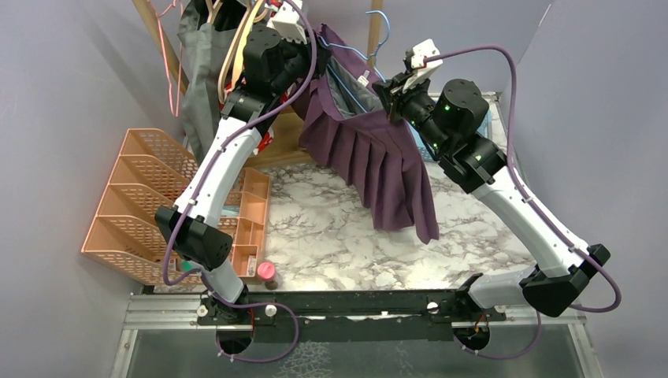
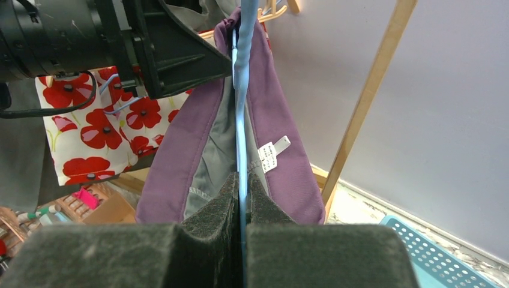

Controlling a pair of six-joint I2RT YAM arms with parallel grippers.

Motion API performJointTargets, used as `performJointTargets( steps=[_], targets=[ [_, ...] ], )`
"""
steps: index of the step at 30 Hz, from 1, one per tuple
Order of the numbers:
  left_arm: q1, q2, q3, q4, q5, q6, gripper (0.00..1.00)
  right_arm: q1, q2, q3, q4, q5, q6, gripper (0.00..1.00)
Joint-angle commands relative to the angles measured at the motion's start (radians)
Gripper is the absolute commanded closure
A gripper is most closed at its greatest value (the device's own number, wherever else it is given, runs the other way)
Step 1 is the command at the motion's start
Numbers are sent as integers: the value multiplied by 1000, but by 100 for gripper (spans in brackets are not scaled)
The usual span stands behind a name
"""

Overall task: Place the skirt on the hanger
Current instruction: Place the hanger at the clothesline.

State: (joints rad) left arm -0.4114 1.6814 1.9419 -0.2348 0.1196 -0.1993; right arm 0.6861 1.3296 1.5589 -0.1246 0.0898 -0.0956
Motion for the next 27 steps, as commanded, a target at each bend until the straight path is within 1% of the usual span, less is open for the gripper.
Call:
performJointTargets(
  steps=[1, 2, 3, 6, 7, 11, 15, 24, 27],
  targets=[
    [5, 14, 45, -47, -80, 37, 61, 3, -12, 69, 146, 13, 13, 99],
    [5, 13, 45, -47, -82, 41, 64, 3, -11, 70, 146, 13, 14, 99],
    [5, 14, 47, -46, -82, 43, 72, 3, -10, 71, 145, 14, 13, 99],
    [5, 14, 54, -37, -72, 53, 98, 2, 0, 77, 145, 22, 14, 99],
    [5, 14, 53, -25, -65, 59, 100, 2, 6, 81, 143, 24, 15, 99],
    [5, 2, 25, 57, -3, 104, 100, 3, 46, 115, 133, 47, 25, 99],
    [4, -15, -8, 129, 84, 138, 100, 2, 126, 212, 104, 91, 26, 99],
    [5, -4, -30, 180, 189, 187, 100, 0, 286, 405, 56, 154, 10, 99],
    [8, 12, -15, 208, 204, 180, 100, -7, 326, 447, 59, 165, 7, 99]
  ],
)
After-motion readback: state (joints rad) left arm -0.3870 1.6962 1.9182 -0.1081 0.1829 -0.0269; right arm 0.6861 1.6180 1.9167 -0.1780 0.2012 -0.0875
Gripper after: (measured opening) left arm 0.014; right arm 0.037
